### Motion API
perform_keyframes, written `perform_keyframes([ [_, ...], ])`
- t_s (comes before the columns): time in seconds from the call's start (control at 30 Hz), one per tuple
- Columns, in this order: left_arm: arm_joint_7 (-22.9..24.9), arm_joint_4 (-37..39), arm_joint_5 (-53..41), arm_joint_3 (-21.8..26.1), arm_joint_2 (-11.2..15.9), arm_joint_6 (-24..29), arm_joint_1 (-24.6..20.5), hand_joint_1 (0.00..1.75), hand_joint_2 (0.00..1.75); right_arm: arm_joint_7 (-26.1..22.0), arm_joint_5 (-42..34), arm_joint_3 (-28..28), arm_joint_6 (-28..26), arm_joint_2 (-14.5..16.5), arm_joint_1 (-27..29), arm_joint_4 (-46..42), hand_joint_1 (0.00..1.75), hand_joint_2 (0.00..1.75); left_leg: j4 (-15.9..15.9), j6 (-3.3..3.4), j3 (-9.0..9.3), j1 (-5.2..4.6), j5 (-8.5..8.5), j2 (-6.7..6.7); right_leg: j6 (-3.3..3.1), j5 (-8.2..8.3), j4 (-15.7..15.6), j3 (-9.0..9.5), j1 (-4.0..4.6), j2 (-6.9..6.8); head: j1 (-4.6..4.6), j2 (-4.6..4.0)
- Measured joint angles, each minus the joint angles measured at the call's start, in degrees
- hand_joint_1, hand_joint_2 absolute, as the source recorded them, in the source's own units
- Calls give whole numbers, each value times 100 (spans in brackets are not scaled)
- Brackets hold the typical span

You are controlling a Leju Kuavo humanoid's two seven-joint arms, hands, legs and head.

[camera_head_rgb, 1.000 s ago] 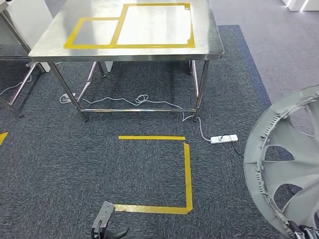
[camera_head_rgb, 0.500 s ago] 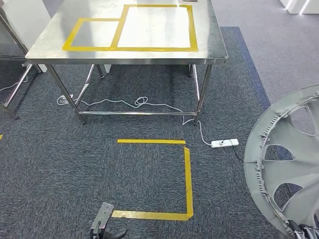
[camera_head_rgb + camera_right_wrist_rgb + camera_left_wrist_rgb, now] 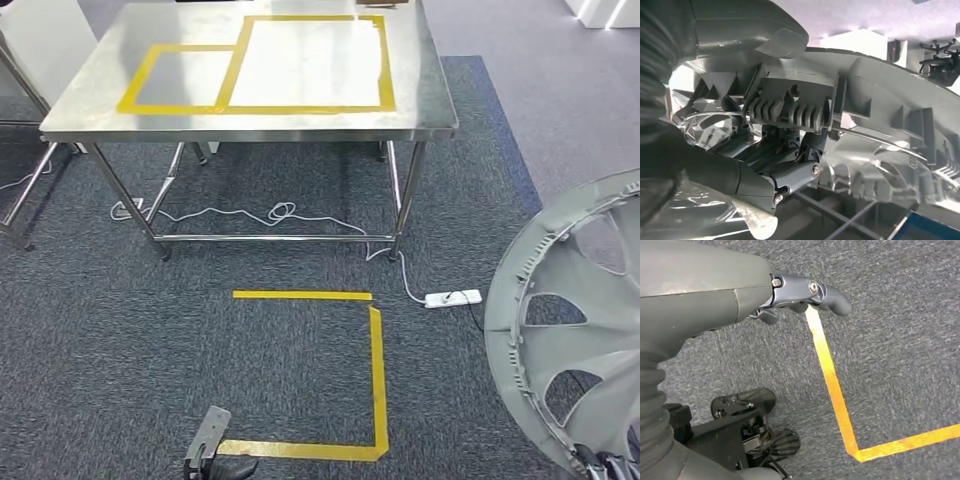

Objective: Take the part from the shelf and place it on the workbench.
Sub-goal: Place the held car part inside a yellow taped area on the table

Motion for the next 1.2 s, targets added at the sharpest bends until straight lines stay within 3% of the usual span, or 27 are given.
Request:
perform_keyframes([
  [0.07,0,-2,0,-1,2,10,-14,0,175,2,-1,1,1,2,-2,-1,175,175,363,-81,-155,19,-184,6,-55,-35,-57,90,-36,-15,-27,1],
  [0.13,0,-2,1,1,8,14,-2,0,175,3,-2,0,3,4,-4,0,175,175,1112,-154,-583,66,-436,9,-89,-85,-73,156,-41,-24,-45,0],
  [0.17,0,-1,1,1,11,15,13,0,175,1,-2,0,4,6,-5,1,175,175,1440,-178,-805,92,-498,9,-92,-112,-75,186,-42,-20,-43,0],
  [0.2,0,-1,1,2,14,15,31,0,175,-3,-2,0,5,10,-4,1,175,175,1598,-194,-953,112,-446,9,-89,-145,-74,225,-43,-12,-45,0],
  [0.23,0,-1,1,2,15,18,42,0,175,-8,-2,0,7,14,-3,2,175,175,1552,-200,-1007,128,-278,9,-81,-179,-75,274,-45,-3,-45,0],
  [0.3,0,-1,2,2,18,26,48,0,175,-19,-1,1,8,23,-2,1,175,175,947,-182,-873,141,269,9,-43,-259,-78,381,-49,11,-45,0],
  [0.33,1,-1,2,1,20,30,47,0,175,-22,-1,1,9,27,-4,0,175,175,639,-160,-772,130,459,10,-9,-300,-79,421,-43,15,-38,0],
  [0.37,1,-1,2,1,21,32,44,0,175,-26,-1,1,9,30,-6,-1,175,175,382,-127,-675,117,542,12,29,-330,-81,448,-39,19,-33,0],
  [0.53,7,-1,6,2,20,47,44,0,175,-44,0,-2,9,51,-5,1,175,175,50,40,-498,91,474,10,191,-414,-86,464,-50,3,-10,2],
  [0.6,7,-1,5,2,15,47,35,0,175,-59,0,-4,9,51,-8,2,175,175,-17,109,-428,101,474,15,203,-648,416,196,-45,0,14,1],
  [0.67,8,-1,3,2,9,46,32,0,175,-70,0,-9,9,51,-11,2,175,175,-20,160,-398,77,442,19,207,-880,1168,-259,-35,0,23,1],
  [0.7,8,-1,2,2,7,45,38,0,175,-72,1,-11,9,51,-9,2,175,175,-20,175,-375,61,420,18,207,-871,1380,-428,-33,0,20,1],
  [0.73,9,-1,2,2,6,45,42,0,175,-73,1,-14,9,52,-8,2,175,175,-19,184,-343,48,395,15,200,-752,1388,-499,-30,-1,20,1],
  [0.8,9,-1,2,2,3,41,46,0,175,-73,1,-19,9,53,-6,2,175,175,-18,178,-250,31,332,3,160,-279,817,-338,-18,-2,20,1],
  [0.87,8,-1,2,2,-2,36,40,0,175,-76,1,-25,9,55,-13,1,175,175,-7,135,-191,10,263,-6,106,-6,180,-55,17,-7,23,1],
  [0.93,7,-1,1,2,-7,32,34,0,175,-85,1,-37,9,58,-12,0,175,175,-6,75,-189,2,229,-3,65,-26,-31,75,51,0,21,1],
  [1.03,7,-2,0,2,-13,34,26,0,175,-93,-1,-48,9,68,0,-1,175,175,53,-21,-189,9,159,8,1,-26,-112,135,19,14,7,2],
  [1.1,7,-2,1,2,-9,38,19,0,175,-93,-1,-49,9,77,0,-1,175,175,494,-105,-384,37,-83,11,-45,-31,-152,183,-15,-3,-15,2],
  [1.17,7,-1,2,2,-3,40,28,0,175,-91,-1,-50,9,79,-4,-1,175,175,1241,-171,-778,88,-379,14,-72,-61,-155,212,-22,-15,-25,2],
  [1.2,7,-1,2,2,0,41,38,0,175,-90,-2,-50,9,81,-5,-1,175,175,1511,-195,-939,114,-427,14,-74,-78,-154,231,-26,-14,-25,2],
])
